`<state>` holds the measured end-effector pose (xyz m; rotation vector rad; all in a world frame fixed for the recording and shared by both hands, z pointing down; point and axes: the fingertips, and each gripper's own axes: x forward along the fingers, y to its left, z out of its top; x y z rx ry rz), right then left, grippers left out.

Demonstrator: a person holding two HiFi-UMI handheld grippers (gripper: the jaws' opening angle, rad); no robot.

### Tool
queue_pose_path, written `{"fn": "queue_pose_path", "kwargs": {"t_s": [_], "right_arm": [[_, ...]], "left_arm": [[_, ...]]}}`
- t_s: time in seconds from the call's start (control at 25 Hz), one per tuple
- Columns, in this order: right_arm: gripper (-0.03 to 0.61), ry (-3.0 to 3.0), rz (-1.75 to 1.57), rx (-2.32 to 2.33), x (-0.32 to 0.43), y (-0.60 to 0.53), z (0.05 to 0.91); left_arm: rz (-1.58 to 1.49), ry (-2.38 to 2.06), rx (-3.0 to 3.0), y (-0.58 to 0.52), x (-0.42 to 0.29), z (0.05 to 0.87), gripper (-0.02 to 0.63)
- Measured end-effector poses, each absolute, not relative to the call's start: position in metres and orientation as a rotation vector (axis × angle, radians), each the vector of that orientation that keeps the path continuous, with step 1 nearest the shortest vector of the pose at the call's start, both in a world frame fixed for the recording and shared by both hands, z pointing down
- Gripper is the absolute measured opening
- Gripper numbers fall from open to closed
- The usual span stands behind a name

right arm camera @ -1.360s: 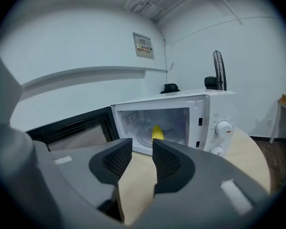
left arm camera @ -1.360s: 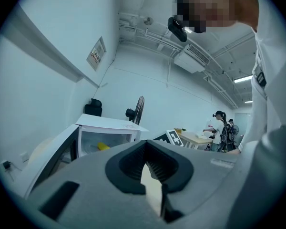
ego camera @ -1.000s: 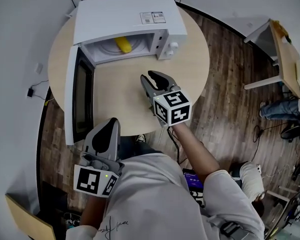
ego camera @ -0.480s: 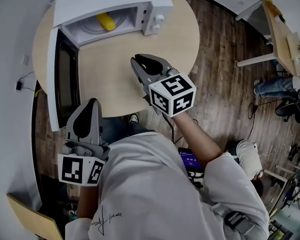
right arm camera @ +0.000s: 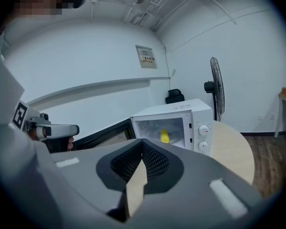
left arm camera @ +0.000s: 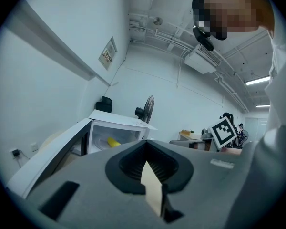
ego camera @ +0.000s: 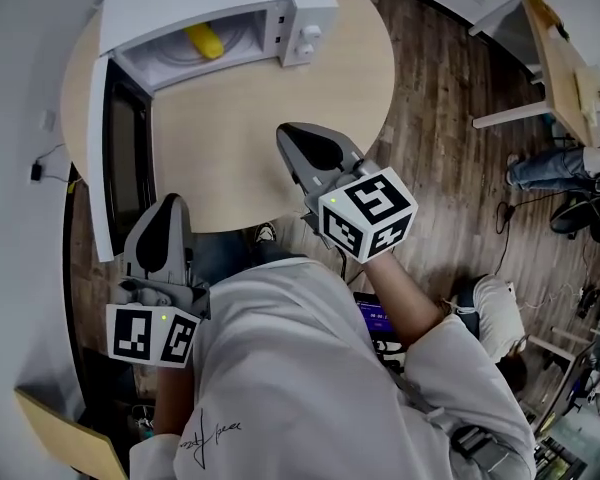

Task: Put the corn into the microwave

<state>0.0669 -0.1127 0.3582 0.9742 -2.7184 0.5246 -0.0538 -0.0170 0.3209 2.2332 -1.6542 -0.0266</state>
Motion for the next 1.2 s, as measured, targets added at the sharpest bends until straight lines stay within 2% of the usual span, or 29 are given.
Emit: {"fn": "queue_pose_path", "kwargs": {"t_s": [1.2], "right_arm": [[0.011,-2.674,0.622,1.003,0.123,-0.075,0.331]], "left_arm": [[0.066,-1.778,2.08,0.001,-0.082,0.329,-0.011]]}}
